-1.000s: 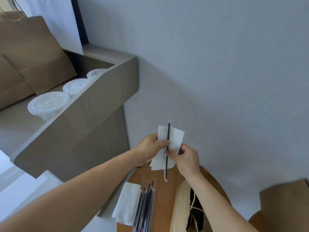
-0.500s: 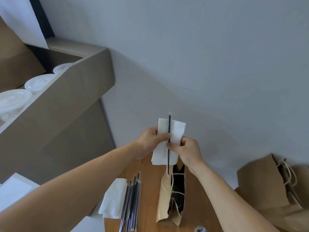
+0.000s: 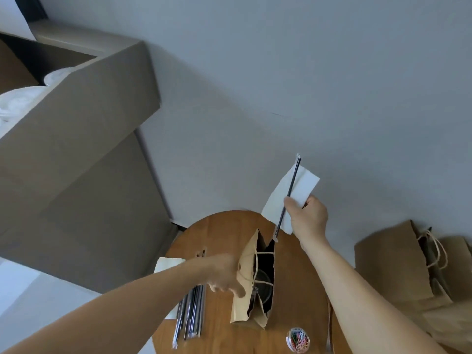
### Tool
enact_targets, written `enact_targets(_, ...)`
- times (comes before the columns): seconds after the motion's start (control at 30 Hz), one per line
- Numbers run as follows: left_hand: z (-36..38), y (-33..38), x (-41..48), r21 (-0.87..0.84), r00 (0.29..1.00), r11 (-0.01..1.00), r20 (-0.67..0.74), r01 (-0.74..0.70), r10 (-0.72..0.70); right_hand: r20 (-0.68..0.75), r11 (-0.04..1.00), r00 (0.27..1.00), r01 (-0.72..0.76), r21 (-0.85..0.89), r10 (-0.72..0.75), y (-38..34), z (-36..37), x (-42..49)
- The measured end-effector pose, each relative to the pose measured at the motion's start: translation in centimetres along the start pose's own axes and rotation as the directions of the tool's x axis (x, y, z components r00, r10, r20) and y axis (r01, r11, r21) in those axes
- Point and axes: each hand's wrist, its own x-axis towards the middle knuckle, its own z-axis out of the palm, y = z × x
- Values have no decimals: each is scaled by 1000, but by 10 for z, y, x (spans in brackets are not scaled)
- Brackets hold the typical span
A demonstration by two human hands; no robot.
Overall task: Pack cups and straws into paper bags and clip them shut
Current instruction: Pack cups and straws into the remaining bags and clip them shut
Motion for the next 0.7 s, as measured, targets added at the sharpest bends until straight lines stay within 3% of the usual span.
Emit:
enact_targets(0.1,23,6,16,11,995,999,-91,35,-34,1,1000,1000,-11,-25,11,10,22,-6)
enact_targets(0.23,36,10,27,-96,959,994,-270,57,-81,14,990,1000,-1,-144,3,21,43,-18)
enact_targets(0.53,35,-5,29,-390,915,920,-357,38,-189,169,915,984,9,-404,65,50,37,-40)
enact_targets(0.7,25,-17,27,-509,923,856,-277,96,-268,418,783,873,69,-618,253,51,30,-49)
